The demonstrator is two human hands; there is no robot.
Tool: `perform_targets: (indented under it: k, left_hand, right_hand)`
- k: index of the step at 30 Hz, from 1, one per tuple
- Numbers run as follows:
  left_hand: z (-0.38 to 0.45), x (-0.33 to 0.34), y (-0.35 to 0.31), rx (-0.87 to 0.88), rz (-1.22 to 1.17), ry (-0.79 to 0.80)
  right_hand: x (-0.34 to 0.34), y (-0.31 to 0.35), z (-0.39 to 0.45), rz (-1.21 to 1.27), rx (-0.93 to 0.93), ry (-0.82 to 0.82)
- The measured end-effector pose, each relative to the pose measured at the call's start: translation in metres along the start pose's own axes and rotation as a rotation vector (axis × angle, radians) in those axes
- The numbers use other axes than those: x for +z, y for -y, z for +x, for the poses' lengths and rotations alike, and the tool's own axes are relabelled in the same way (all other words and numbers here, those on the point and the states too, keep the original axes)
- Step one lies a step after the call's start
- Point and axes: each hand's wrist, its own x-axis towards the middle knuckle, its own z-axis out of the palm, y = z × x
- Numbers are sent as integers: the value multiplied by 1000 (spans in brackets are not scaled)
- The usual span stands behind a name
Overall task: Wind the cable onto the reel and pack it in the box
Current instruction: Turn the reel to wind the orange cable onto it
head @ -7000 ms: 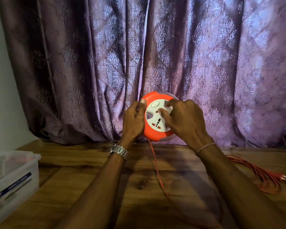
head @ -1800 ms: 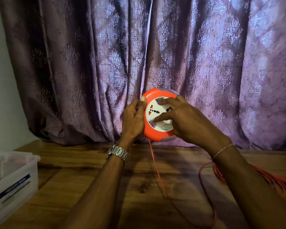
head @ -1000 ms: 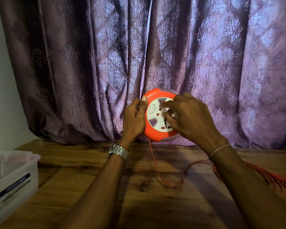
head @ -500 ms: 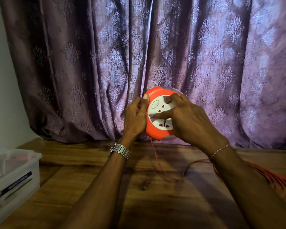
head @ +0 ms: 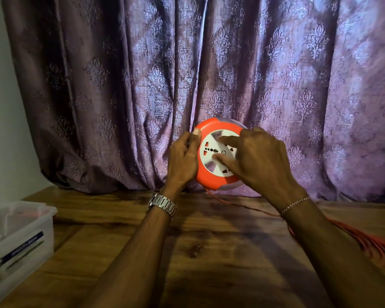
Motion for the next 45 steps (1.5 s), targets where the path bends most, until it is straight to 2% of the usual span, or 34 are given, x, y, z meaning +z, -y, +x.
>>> perform_targets:
  k: [2,5,9,16,25,29,33,36,41,45]
  left_hand:
    - [1,-1,1,5,-5,0]
    - [1,-1,1,11,-26,5]
    - [1,0,1,16,-6,5]
    - [0,0,-2,9,-13,4]
    - [1,0,-2,12,-38,7]
    - [0,1,-2,1,-41,16]
    - [1,-1,-2,7,-47,-8]
    - [1,-1,-3,0,-58,-17]
    - [1,-1,-2,0,-42,-2]
    - [1,0,-2,4,-23,-2]
  right_hand:
    - [-4,-4,2,75,-111,3]
    - [-3,-9,4,126,-251,125]
    - [1,-5,3,104,-268,309]
    - [7,-5,0,47,-217,167]
    - [10,-1,-1,63,75,11]
    - [8,-2,0,25,1,20]
    - [3,-4,3,129,-132,6]
    - [1,-8,4,184,-231,112]
    - [4,-8,4,130,-249,303]
    - [8,-7,4,97,-221,226]
